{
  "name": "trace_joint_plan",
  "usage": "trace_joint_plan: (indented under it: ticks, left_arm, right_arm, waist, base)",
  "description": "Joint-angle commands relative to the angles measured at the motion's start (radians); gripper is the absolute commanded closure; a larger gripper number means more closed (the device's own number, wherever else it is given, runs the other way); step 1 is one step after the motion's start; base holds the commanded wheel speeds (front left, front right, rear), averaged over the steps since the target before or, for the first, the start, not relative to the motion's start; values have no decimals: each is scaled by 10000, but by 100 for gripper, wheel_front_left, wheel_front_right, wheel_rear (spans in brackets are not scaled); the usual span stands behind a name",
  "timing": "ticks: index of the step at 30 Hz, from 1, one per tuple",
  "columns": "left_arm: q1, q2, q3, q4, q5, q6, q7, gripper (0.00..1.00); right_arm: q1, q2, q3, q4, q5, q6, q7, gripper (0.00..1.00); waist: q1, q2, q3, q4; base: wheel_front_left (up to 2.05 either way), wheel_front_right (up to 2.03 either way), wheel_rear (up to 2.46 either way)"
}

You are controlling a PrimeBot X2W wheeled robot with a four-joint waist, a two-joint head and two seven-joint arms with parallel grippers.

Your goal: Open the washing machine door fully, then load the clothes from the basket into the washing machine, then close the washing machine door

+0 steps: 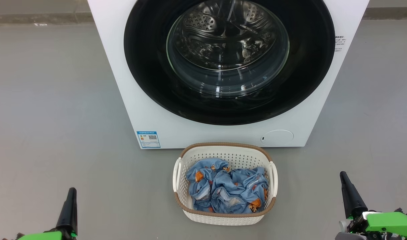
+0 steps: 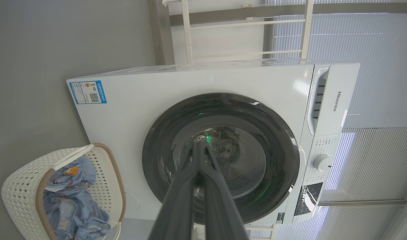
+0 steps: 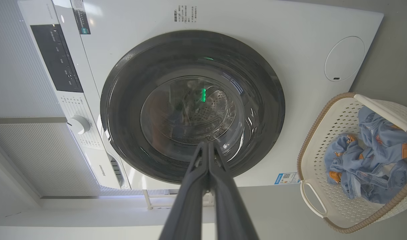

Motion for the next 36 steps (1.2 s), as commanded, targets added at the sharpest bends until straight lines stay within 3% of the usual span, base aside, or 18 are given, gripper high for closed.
trace_joint_plan:
  ticks: [1,36]
  left_arm:
    - [-425,187,318,-201,55,-42,13,100]
    - [-425,187,318,-201,55,-42,13,100]
  right_arm:
    - [-452,-15,239,-223,-110,-9,81,100]
    - [-453,-10,231,-223,-117,-9,87,100]
  waist:
    - [0,0,0,0]
    - [0,0,0,0]
  base:
    - [0,0,0]
    - [0,0,0]
